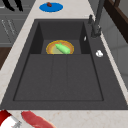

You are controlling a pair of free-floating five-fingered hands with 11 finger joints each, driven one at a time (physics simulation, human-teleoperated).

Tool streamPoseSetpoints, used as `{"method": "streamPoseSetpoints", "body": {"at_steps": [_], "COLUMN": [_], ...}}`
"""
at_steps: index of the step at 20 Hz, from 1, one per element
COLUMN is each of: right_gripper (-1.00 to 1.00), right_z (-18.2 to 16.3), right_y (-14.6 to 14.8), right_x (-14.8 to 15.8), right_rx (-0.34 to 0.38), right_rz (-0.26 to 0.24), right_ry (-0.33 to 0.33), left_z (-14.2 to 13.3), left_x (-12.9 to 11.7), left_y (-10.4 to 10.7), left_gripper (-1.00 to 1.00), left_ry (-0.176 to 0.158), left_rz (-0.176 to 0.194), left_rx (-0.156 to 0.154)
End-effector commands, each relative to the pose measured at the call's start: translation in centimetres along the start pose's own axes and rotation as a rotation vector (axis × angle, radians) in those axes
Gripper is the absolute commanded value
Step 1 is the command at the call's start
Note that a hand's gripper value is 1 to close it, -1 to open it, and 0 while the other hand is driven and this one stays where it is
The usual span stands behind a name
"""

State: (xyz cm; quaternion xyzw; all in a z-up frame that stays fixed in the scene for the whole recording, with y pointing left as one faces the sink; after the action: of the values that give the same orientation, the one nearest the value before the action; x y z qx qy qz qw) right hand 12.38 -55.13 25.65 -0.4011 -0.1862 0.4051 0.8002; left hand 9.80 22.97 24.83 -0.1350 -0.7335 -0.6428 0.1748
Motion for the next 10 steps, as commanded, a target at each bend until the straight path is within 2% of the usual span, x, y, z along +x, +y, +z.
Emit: {"method": "streamPoseSetpoints", "body": {"at_steps": [1, 2, 3, 4, 5, 6, 7, 8, 10], "right_gripper": [-1.00, -1.00, -1.00, -1.00, -1.00, -1.00, -1.00, -1.00, -1.00], "right_z": [-1.2, -1.1, 0.0, -0.2, 0.4, 0.3, -0.2, -0.3, -1.5], "right_y": [1.7, 2.5, 2.0, 2.7, 2.4, 2.5, 2.8, 3.1, 3.5], "right_x": [-0.3, -0.6, -1.6, -1.5, -1.8, -1.7, -0.5, -0.5, -0.6], "right_rx": [0.026, 0.025, 0.022, 0.005, -0.060, -0.041, -0.051, -0.054, -0.050], "right_rz": [-0.111, -0.110, -0.072, -0.055, -0.071, -0.055, -0.065, -0.070, -0.117], "right_ry": [0.025, 0.025, 0.011, -0.004, -0.003, 0.000, 0.006, 0.017, 0.026], "left_z": [0.0, 0.0, 0.0, 0.0, 0.0, 0.0, 0.0, 0.0, 0.0], "left_x": [0.0, 0.0, 0.0, 0.0, 0.0, 0.0, 0.0, 0.0, 0.0], "left_y": [0.0, 0.0, 0.0, 0.0, 0.0, 0.0, 0.0, 0.0, 0.0], "left_gripper": [0.00, 0.00, 0.00, 0.00, 0.00, 0.00, 0.00, 0.00, 0.00], "left_ry": [0.000, 0.000, 0.000, 0.000, 0.000, 0.000, 0.000, 0.000, 0.000], "left_rz": [0.000, 0.000, 0.000, 0.000, 0.000, 0.000, 0.000, 0.000, 0.000], "left_rx": [0.000, 0.000, 0.000, 0.000, 0.000, 0.000, 0.000, 0.000, 0.000]}}
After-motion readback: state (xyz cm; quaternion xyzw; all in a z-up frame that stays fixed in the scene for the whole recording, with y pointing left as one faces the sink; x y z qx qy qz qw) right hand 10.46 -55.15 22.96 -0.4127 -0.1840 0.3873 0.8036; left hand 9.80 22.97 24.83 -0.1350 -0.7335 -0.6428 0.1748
